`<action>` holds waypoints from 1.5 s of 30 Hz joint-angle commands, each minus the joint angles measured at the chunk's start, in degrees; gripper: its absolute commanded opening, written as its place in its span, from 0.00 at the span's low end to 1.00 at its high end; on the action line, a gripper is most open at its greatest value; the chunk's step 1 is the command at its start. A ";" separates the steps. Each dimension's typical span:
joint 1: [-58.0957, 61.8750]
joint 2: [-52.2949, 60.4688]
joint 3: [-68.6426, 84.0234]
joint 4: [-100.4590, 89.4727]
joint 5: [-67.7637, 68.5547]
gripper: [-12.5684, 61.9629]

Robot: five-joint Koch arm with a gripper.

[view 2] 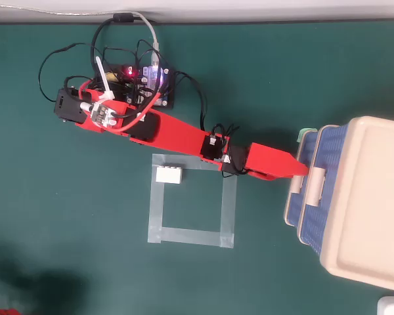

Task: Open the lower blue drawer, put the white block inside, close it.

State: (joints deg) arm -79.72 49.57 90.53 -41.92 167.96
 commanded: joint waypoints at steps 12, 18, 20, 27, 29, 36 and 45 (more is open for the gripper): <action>1.58 1.49 -8.00 11.16 9.49 0.06; 1.93 9.05 -3.34 18.19 13.10 0.06; 2.99 13.36 2.11 19.16 15.47 0.06; 6.50 32.26 28.56 19.25 18.28 0.06; 7.21 35.33 33.66 19.16 18.37 0.06; 11.60 43.95 43.07 19.25 18.37 0.07; 13.10 57.39 45.70 27.77 13.01 0.62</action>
State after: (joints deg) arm -66.27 99.49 136.76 -17.49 179.74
